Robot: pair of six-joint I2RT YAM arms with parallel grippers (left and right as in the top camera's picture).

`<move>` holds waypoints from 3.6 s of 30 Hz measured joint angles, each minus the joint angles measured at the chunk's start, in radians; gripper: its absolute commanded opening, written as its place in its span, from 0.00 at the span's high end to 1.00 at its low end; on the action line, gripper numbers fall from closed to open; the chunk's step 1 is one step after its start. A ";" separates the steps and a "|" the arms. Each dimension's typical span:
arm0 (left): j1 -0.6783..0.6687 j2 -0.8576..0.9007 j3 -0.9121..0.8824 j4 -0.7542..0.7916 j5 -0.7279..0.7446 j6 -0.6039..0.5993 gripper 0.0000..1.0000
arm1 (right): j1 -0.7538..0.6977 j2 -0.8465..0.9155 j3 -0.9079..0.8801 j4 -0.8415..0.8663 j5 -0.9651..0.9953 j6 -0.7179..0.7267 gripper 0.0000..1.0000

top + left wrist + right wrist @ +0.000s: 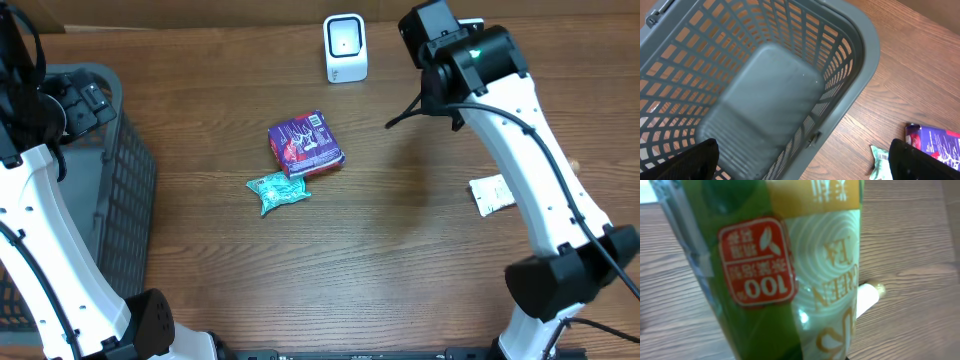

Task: Scan the item barcode
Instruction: 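Carry the green tea pack up to the white scanner, then move the pack away and set it on the table's right side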

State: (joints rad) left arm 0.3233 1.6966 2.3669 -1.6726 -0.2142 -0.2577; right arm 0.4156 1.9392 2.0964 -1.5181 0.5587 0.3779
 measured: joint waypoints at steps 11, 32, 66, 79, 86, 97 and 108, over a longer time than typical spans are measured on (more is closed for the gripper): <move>0.000 0.000 0.000 0.000 0.000 0.000 0.00 | 0.023 0.130 0.000 0.066 0.206 0.000 0.96; 0.000 0.000 0.000 0.000 0.000 0.000 0.01 | 0.023 0.168 0.000 0.362 0.450 -0.209 0.96; 0.000 0.000 -0.001 0.000 0.000 0.000 0.00 | 0.023 0.396 -0.007 1.492 0.299 -1.597 0.96; 0.000 0.000 -0.001 0.000 0.000 0.000 0.00 | 0.023 0.561 -0.024 1.542 0.161 -1.653 0.96; 0.000 0.000 -0.001 0.000 0.000 0.000 0.00 | 0.023 0.561 -0.024 1.547 0.152 -1.653 0.96; 0.000 0.000 -0.001 0.000 0.000 0.000 0.01 | 0.026 0.561 -0.024 1.534 0.178 -1.527 0.96; 0.000 0.000 -0.002 0.000 0.000 0.000 0.00 | 0.093 0.557 -0.023 1.247 0.072 -1.193 0.96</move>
State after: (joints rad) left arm 0.3233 1.6966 2.3650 -1.6726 -0.2142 -0.2573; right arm 0.5087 2.4966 2.0731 -0.2710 0.6308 -0.8150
